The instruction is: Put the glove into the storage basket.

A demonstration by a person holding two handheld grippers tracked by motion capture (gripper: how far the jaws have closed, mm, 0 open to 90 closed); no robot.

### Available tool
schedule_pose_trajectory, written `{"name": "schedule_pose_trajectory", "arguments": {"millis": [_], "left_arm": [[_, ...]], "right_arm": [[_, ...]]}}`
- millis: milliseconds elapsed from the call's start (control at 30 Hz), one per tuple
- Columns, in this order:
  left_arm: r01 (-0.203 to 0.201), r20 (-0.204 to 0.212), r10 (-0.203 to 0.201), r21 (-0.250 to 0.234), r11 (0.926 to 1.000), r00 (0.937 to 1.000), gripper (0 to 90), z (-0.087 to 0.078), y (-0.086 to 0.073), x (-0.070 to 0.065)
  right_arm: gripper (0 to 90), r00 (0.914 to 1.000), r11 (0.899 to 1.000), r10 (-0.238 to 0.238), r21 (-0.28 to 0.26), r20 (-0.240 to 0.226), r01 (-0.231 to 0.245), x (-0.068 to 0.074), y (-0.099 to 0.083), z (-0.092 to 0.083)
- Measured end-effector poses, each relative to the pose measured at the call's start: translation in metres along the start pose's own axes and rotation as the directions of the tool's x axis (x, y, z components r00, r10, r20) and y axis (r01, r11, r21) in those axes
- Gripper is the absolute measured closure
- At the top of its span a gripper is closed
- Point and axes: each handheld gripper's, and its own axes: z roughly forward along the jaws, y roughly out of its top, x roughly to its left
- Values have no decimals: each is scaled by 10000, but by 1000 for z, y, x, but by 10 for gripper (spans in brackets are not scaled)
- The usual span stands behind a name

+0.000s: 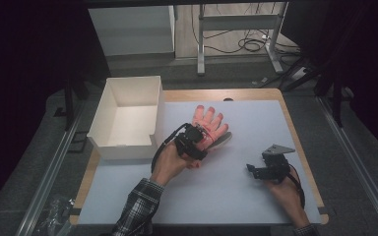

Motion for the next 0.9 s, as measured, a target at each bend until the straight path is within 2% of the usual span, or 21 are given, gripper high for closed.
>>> {"name": "schedule_pose_trajectory", "arguments": {"millis": [33,67,133,367,500,533,700,767,800,833,900], "left_arm": [[8,-29,-8,2,10000,10000,443,-3,2,2],[61,-119,-62,-70,10000,9999,442,-9,6,5],[95,-154,-96,-82,9999,9998,441,-12,8,7],[357,-572,-363,-124,9993,9977,440,-34,22,22],[641,-757,-654,-199,9977,9950,440,-47,29,33],[779,-904,-795,-214,9967,9927,439,-54,32,39],[1057,-1228,-1087,-306,9939,9865,438,-67,36,50],[1203,-1420,-1247,-392,9920,9820,437,-73,36,55],[1374,-1565,-1429,-457,9895,9773,437,-80,36,61],[1374,-1565,-1429,-457,9895,9773,436,-80,36,61],[1529,-1670,-1609,-596,9864,9727,437,-87,35,66]], "right_arm": [[197,10000,10000,15,14,7,-15,0,0,0],[138,9999,10000,46,67,158,-48,0,0,1],[106,9995,9998,141,150,286,-146,0,0,2],[100,9993,9996,186,197,314,-193,-1,0,2],[97,9993,9996,201,186,316,-207,-1,0,2],[95,9993,9996,204,181,325,-210,-1,0,2],[92,9992,9995,229,192,332,-236,0,0,2],[90,9991,9995,249,190,339,-255,0,0,2],[90,9992,9996,223,186,343,-230,-1,0,2],[90,9992,9996,223,186,343,-230,-1,0,2],[90,9991,9996,224,187,347,-230,-1,0,2]]}}
